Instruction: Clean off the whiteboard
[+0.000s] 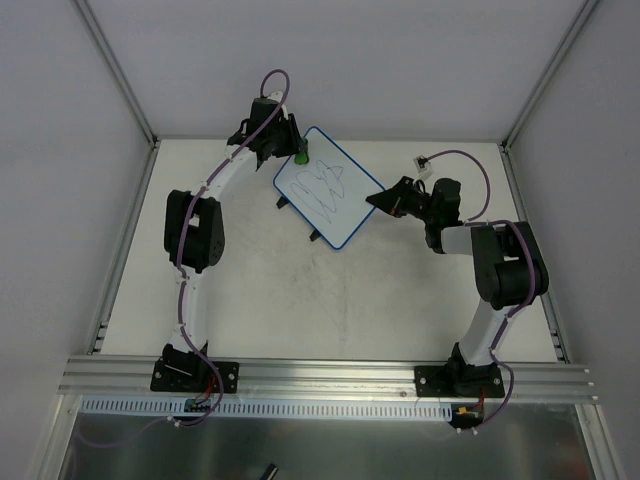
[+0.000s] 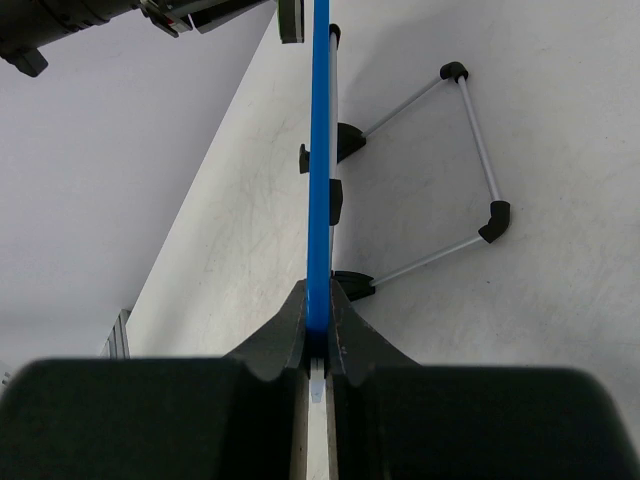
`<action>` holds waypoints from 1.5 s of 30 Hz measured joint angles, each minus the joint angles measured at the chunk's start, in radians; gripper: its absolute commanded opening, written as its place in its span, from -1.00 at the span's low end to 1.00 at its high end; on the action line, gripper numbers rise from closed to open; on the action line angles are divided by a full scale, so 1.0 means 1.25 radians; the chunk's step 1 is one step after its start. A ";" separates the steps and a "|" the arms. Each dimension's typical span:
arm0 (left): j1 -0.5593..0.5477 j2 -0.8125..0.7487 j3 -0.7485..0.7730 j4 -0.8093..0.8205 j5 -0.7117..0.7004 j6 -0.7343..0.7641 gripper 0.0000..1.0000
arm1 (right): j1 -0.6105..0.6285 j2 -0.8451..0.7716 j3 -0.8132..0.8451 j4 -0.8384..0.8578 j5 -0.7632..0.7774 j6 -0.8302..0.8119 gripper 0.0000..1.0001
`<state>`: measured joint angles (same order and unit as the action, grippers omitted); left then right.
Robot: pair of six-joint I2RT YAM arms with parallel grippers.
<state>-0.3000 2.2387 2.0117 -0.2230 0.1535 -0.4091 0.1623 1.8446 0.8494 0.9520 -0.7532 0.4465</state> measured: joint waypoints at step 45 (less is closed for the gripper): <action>-0.079 0.007 -0.069 0.214 0.117 0.184 -1.00 | -0.004 0.000 0.000 -0.018 0.000 0.020 -1.00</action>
<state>-0.3988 2.2475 1.9251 0.0448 0.2996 -0.1795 0.1577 1.8446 0.8494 0.9295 -0.7528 0.4713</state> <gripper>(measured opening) 0.304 0.065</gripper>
